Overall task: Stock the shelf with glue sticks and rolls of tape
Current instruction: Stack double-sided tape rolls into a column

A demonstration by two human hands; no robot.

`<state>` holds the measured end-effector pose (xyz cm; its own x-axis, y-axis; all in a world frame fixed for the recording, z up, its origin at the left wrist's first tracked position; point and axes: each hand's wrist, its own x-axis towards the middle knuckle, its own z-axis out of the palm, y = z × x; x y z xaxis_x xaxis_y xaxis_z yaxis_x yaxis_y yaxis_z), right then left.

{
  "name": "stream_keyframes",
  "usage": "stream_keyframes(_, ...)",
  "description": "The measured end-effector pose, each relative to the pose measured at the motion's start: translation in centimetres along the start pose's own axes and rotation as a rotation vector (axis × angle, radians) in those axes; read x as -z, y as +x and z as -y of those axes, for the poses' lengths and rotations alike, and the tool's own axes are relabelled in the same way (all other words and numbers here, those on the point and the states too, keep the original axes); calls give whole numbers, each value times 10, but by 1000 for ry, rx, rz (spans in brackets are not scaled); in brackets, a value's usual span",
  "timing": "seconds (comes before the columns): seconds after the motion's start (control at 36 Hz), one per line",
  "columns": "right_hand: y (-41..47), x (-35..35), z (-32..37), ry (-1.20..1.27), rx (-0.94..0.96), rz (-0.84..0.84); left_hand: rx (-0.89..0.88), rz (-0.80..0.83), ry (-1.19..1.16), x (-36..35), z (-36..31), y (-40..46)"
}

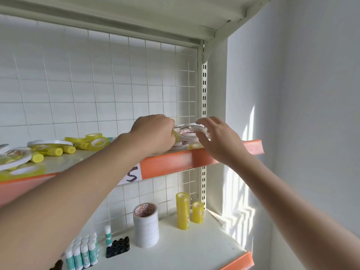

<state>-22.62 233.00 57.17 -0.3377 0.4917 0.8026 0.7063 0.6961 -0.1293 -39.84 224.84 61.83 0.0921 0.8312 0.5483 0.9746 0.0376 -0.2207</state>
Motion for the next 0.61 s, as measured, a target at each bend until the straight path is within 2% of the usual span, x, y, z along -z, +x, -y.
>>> stream_keyframes(0.11, 32, -19, -17, 33, -62, 71, 0, 43, 42, -11, 3, 17)
stream_keyframes(0.33, 70, -42, -50, -75, -82, 316, -94, 14, 147, -22, -13, 46)
stream_keyframes(0.61, 78, -50, -68, -47, -109, 368, -144, 30, 35, -36, -27, 74)
